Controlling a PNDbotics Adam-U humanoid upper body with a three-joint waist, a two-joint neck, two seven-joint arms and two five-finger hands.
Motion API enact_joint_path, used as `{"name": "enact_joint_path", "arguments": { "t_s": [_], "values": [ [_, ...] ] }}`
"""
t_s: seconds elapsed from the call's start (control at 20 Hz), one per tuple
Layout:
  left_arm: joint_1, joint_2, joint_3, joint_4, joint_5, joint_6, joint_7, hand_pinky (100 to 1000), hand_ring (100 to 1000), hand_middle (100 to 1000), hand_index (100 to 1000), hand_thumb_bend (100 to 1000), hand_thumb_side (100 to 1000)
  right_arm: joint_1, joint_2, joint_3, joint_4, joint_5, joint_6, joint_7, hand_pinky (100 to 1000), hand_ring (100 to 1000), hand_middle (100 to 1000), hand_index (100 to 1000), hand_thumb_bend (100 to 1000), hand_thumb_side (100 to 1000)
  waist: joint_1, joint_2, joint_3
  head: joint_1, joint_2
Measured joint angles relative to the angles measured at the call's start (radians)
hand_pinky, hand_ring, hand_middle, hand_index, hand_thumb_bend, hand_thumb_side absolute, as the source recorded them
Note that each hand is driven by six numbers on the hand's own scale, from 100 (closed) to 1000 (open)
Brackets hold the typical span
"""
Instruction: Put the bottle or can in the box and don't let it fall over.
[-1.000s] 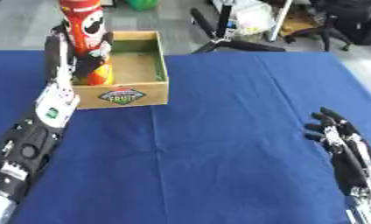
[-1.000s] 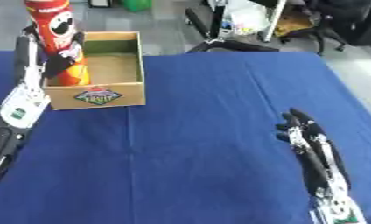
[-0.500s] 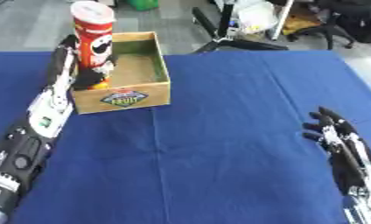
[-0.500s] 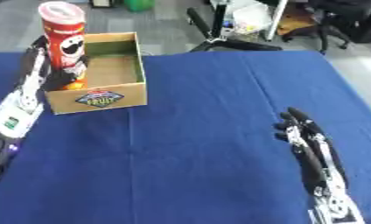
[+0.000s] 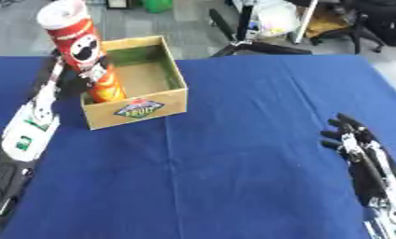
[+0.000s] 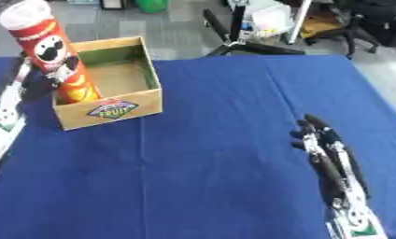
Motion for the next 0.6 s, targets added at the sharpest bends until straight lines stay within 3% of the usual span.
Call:
{"name": "enact_joint_path", "arguments": {
  "t_s": [0.05,0.4,0.6],
  "values": [
    [0.001,0.002,0.000,-0.011,-0.002,0.010,-0.025,825,889,954,986,427,767,0.000,0.000,0.000,0.000,0.000,0.000,0.000,736,757,799,878,100,574,-0.001,-0.001,0.001,0.000,0.000],
    [0.001,0.008,-0.009,-0.029,-0.081,0.030,-0.176,846,912,989,1000,593,680,0.000,0.000,0.000,0.002,0.001,0.000,0.000,736,757,799,878,100,573,-0.004,-0.004,0.000,0.000,0.000],
    [0.001,0.015,-0.006,-0.029,-0.148,0.030,-0.241,854,920,1000,1000,653,702,0.000,0.000,0.000,0.003,0.002,0.000,0.000,737,757,799,878,100,574,-0.004,-0.005,-0.001,-0.003,0.000]
  ]
}}
